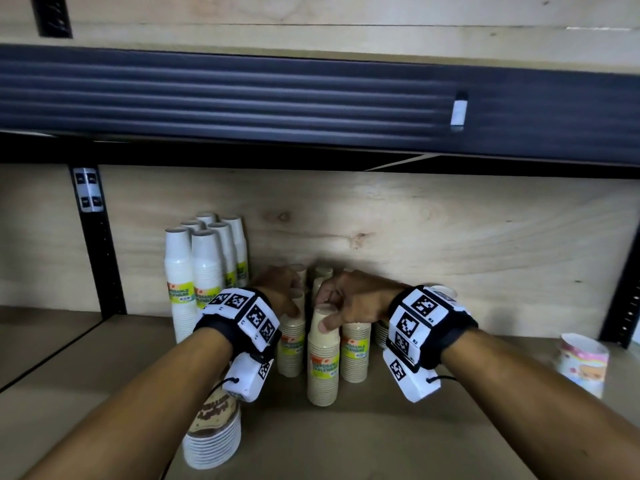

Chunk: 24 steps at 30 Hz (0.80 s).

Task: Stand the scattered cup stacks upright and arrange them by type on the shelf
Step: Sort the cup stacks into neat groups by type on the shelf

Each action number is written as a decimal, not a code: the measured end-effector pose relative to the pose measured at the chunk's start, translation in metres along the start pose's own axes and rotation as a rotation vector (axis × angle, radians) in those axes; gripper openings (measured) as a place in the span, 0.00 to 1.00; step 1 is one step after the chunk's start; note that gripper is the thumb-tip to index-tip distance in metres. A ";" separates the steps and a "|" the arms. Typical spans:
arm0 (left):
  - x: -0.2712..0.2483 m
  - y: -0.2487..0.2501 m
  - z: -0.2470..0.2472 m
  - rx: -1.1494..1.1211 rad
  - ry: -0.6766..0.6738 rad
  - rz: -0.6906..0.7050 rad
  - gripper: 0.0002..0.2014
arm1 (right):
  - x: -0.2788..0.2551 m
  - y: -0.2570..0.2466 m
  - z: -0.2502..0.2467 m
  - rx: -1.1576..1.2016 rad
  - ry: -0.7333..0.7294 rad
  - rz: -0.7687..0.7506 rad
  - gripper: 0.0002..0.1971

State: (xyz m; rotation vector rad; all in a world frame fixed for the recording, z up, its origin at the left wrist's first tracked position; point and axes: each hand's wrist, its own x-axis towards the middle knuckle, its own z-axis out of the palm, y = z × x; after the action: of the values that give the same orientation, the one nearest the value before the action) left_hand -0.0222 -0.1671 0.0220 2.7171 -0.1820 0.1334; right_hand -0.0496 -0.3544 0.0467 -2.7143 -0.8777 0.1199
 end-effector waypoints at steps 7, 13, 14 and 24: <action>0.001 -0.011 -0.001 -0.051 0.004 -0.010 0.32 | 0.001 0.000 0.001 0.026 -0.014 0.028 0.22; 0.004 -0.015 0.000 0.025 0.002 -0.025 0.28 | 0.003 -0.001 0.002 0.026 -0.025 0.029 0.22; 0.004 -0.014 0.001 0.049 0.000 -0.027 0.28 | 0.004 -0.002 0.003 0.021 -0.024 0.029 0.22; 0.003 -0.007 -0.002 0.201 -0.013 -0.005 0.27 | 0.010 -0.003 0.003 -0.156 -0.013 0.032 0.24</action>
State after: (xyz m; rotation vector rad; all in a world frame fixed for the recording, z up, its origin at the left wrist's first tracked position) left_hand -0.0183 -0.1602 0.0210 2.9190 -0.1734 0.1394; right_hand -0.0441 -0.3454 0.0447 -2.8758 -0.8812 0.0796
